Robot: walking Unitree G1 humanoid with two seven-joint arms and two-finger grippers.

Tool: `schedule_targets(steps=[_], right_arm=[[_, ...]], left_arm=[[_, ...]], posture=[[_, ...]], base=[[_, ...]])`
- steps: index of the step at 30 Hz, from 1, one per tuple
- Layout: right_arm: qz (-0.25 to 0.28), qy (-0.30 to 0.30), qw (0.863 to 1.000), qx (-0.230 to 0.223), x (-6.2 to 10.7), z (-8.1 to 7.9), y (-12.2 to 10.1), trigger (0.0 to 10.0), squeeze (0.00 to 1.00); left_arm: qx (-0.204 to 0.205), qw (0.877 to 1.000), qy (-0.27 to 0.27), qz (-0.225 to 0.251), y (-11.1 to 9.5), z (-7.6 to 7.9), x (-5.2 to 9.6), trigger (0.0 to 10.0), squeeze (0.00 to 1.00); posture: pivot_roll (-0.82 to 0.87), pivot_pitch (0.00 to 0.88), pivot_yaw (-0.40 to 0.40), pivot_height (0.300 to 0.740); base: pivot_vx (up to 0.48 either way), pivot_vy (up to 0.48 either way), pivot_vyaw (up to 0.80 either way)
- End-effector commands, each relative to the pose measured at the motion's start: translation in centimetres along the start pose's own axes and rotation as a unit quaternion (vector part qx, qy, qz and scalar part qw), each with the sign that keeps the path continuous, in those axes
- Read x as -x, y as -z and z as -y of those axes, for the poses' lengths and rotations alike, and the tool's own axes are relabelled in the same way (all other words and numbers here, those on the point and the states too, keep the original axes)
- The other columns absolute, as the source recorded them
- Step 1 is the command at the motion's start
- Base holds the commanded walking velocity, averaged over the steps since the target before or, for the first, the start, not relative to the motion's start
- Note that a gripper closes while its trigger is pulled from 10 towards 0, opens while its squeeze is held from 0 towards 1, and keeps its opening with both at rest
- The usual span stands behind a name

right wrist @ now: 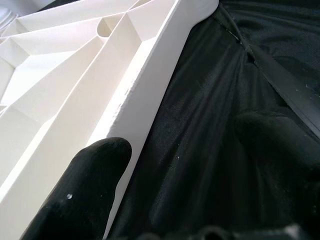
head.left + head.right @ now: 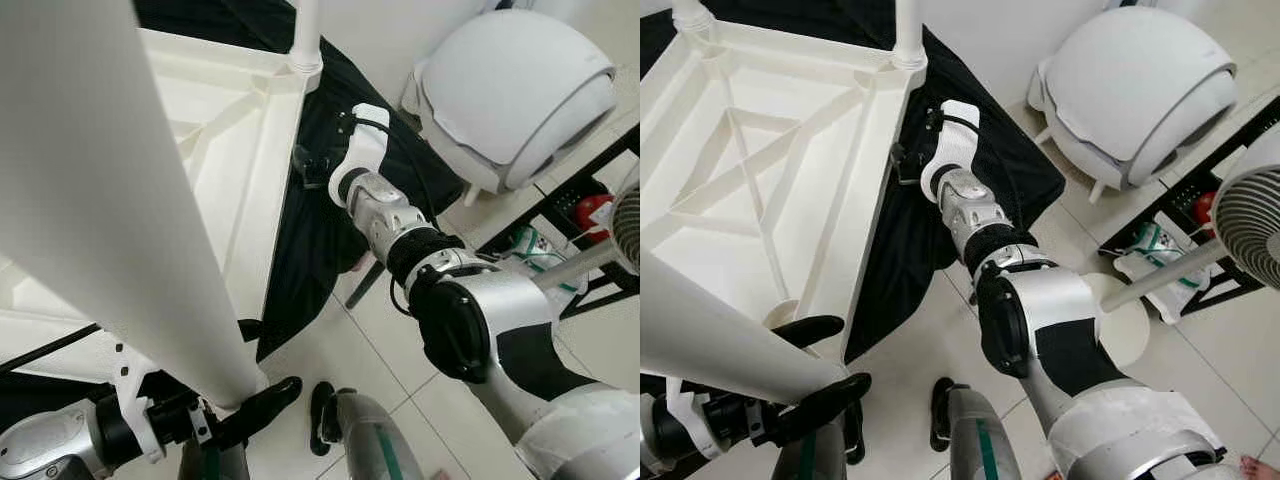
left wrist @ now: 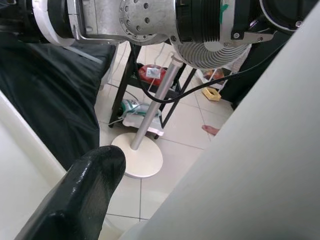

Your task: Building children table

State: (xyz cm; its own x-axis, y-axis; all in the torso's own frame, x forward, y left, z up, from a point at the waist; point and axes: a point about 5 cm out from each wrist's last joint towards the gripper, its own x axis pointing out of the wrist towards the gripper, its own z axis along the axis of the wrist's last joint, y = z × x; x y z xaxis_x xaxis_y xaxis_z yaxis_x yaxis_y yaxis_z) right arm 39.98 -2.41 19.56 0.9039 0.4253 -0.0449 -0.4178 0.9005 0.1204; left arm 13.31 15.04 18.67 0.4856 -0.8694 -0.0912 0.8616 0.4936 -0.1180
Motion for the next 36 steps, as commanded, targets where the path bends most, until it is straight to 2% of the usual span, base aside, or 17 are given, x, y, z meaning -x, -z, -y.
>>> schedule_targets(steps=[1,3,7,11,16,19,22,23,24,25,26,27,29,30,31,33,36], right_arm=[[-0.007,-0.135,0.991,0.007,-0.5,-6.1,-0.1,10.0,0.00],[-0.017,-0.160,0.987,0.014,-0.4,-7.0,0.2,10.0,0.00],[-0.022,-0.173,0.984,0.021,-0.4,-7.5,0.3,10.0,0.00],[-0.021,-0.177,0.984,0.008,-0.4,-7.6,0.2,10.0,0.00],[-0.012,-0.171,0.985,0.023,-0.5,-7.5,0.0,10.0,0.00],[0.019,-0.146,0.989,0.016,-0.7,-6.7,-1.3,10.0,0.00],[0.074,-0.095,0.993,0.001,-0.8,-4.7,-3.4,10.0,0.00],[0.074,-0.095,0.993,0.001,-0.8,-4.7,-3.4,10.0,0.00],[0.104,-0.073,0.992,0.002,-0.7,-3.6,-4.4,10.0,0.00],[0.104,-0.073,0.992,0.002,-0.7,-3.6,-4.4,10.0,0.00],[0.125,-0.059,0.990,0.003,-0.6,-2.8,-5.0,10.0,0.00],[0.125,-0.059,0.990,0.003,-0.6,-2.8,-5.0,10.0,0.00],[0.180,-0.044,0.983,-0.009,-0.1,-1.0,-6.7,10.0,0.00],[0.180,-0.044,0.983,-0.009,-0.1,-1.0,-6.7,10.0,0.00],[0.200,-0.043,0.979,-0.018,0.1,-0.3,-7.3,10.0,0.00],[0.213,-0.042,0.976,-0.023,0.3,0.2,-7.7,10.0,0.00],[0.224,-0.045,0.974,-0.016,0.5,0.4,-7.9,10.0,0.00]], left_arm=[[-0.010,0.998,-0.063,0.004,-0.2,-0.9,-0.1,10.0,0.00],[-0.010,0.998,-0.066,0.005,-0.3,-1.0,-0.2,10.0,0.00],[-0.012,0.997,-0.070,0.005,-0.3,-1.1,-0.2,10.0,0.00],[-0.014,0.997,-0.075,0.006,-0.4,-1.3,-0.2,10.0,0.00],[-0.020,0.996,-0.086,0.008,-0.5,-1.6,-0.1,10.0,0.00],[-0.034,0.994,-0.107,0.014,-0.8,-2.5,-0.2,10.0,0.00],[-0.060,0.987,-0.147,0.024,-1.4,-3.9,-0.4,10.0,0.00],[-0.060,0.987,-0.147,0.024,-1.4,-3.9,-0.4,10.0,0.00],[-0.069,0.982,-0.171,0.028,-1.6,-4.8,-0.5,10.0,0.00],[-0.069,0.982,-0.171,0.028,-1.6,-4.8,-0.5,10.0,0.00],[-0.074,0.979,-0.187,0.031,-1.7,-5.3,-0.6,10.0,0.00],[-0.074,0.979,-0.187,0.031,-1.7,-5.3,-0.6,10.0,0.00],[-0.082,0.968,-0.232,0.049,-2.4,-7.2,-0.5,10.0,0.00],[-0.082,0.968,-0.232,0.049,-2.4,-7.2,-0.5,10.0,0.00],[-0.083,0.962,-0.253,0.059,-2.8,-8.1,-0.4,10.0,0.00],[-0.084,0.958,-0.266,0.065,-3.0,-8.7,-0.3,10.0,0.00],[-0.084,0.953,-0.282,0.068,-3.2,-9.4,-0.1,10.0,0.00]], posture=[[0.21,0.209,-0.065,0.740],[0.21,0.210,-0.067,0.740],[0.21,0.210,-0.068,0.740],[0.21,0.211,-0.067,0.740],[0.20,0.211,-0.062,0.740],[0.19,0.209,-0.057,0.740],[0.17,0.206,-0.054,0.740],[0.17,0.206,-0.054,0.740],[0.16,0.202,-0.054,0.740],[0.16,0.202,-0.054,0.740],[0.16,0.201,-0.054,0.740],[0.16,0.201,-0.054,0.740],[0.13,0.187,-0.051,0.740],[0.13,0.187,-0.051,0.740],[0.13,0.187,-0.051,0.740],[0.13,0.187,-0.051,0.740],[0.12,0.180,-0.049,0.740]], base=[[0.000,0.000,0.00],[0.000,0.000,0.00],[0.000,0.000,0.00],[0.000,0.000,0.00],[0.000,0.000,0.00],[0.000,0.000,0.00],[0.000,0.000,0.00],[0.000,0.000,0.00],[0.000,0.000,0.00],[0.000,0.000,0.00],[0.000,0.000,0.00],[0.000,0.000,0.00],[0.000,0.000,0.00],[0.000,0.000,0.00],[0.000,0.000,0.00],[0.000,0.000,0.00],[0.000,0.000,0.00]])
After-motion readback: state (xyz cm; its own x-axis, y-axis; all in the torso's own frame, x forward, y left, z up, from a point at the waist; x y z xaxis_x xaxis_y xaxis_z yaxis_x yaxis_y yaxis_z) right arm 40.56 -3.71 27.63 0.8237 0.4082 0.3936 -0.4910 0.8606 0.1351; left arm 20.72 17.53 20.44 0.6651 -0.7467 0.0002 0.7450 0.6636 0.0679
